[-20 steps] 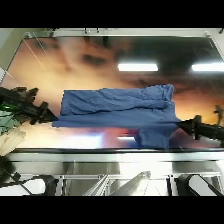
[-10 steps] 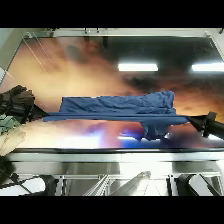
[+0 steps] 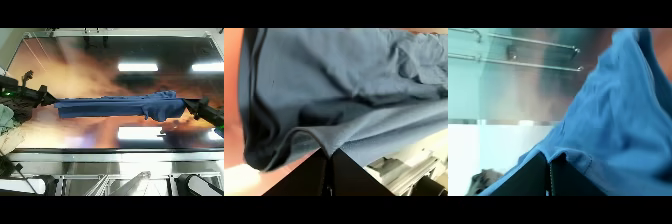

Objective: Fold the shirts.

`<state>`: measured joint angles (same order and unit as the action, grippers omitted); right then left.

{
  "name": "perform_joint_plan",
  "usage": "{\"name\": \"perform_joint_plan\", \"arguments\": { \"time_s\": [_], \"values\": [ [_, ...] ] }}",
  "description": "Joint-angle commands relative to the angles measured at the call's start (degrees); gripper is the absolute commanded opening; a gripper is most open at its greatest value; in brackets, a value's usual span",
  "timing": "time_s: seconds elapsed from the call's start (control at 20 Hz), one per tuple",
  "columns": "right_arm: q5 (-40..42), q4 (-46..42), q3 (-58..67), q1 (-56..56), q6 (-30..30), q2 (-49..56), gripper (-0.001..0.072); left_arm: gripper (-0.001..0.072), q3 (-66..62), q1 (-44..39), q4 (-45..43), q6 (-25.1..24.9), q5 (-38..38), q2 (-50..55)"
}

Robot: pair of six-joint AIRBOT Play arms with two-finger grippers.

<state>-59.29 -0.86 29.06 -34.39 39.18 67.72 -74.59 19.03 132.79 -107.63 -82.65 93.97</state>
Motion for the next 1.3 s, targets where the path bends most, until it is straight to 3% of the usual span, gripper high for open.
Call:
{"name": "perform_joint_plan", "arguments": {
  "time_s": [0.0, 0.3, 0.8, 0.85, 0.9, 0.95, 1.0, 1.05, 1.15, 1.25],
  "values": [
    [7.34, 4.55, 6.32, 8.85, -4.79, 8.55, 0.0021, 0.002, -8.02, -4.81, -2.54, 3.15, -1.05, 7.52],
    [12.7, 0.96, 12.09, 11.26, -4.68, 18.53, 0.0021, 0.002, -13.2, -5.57, -8.83, 7.19, -1.33, 14.08],
    [15.96, -5.64, 12.39, 11.21, -4.96, 20.74, 0.0022, 0.0019, -13.25, -5.07, -10.49, 7.8, -1.68, 16.65],
    [15.63, -5.62, 12.44, 11.21, -4.96, 20.72, 0.0055, 0.0022, -13.25, -5.07, -10.19, 7.56, -2.14, 16.65],
    [14.4, -5.44, 12.59, 11.21, -4.96, 20.65, 0.0302, 0.0067, -13.31, -5.07, -9.46, 7.54, -3.19, 16.65],
    [11.78, -5.66, 13.18, 11.08, -4.96, 20.39, 0.0475, 0.0347, -13.55, -5.27, -8.39, 7.54, -4.98, 16.61],
    [7.65, -5.88, 14.14, 10.23, -4.96, 19.67, 0.049, 0.0654, -14.36, -5.31, -7.69, 7.48, -7.39, 16.59],
    [3.5, -6.43, 15.39, 8.96, -4.94, 18.56, 0.049, 0.0716, -15.76, -5.31, -7.15, 7.1, -10.05, 16.55],
    [-1.86, -11.78, 19.04, 4.74, -0.48, 15.41, 0.0499, 0.0716, -19.06, -5.31, -5.38, 7.13, -14.16, 16.04],
    [-0.72, -25.38, 23.45, 0.42, 10.82, 13.27, 0.0665, 0.0716, -22.77, -5.31, -3.56, 6.95, -15.56, 14.43]
  ]
}}
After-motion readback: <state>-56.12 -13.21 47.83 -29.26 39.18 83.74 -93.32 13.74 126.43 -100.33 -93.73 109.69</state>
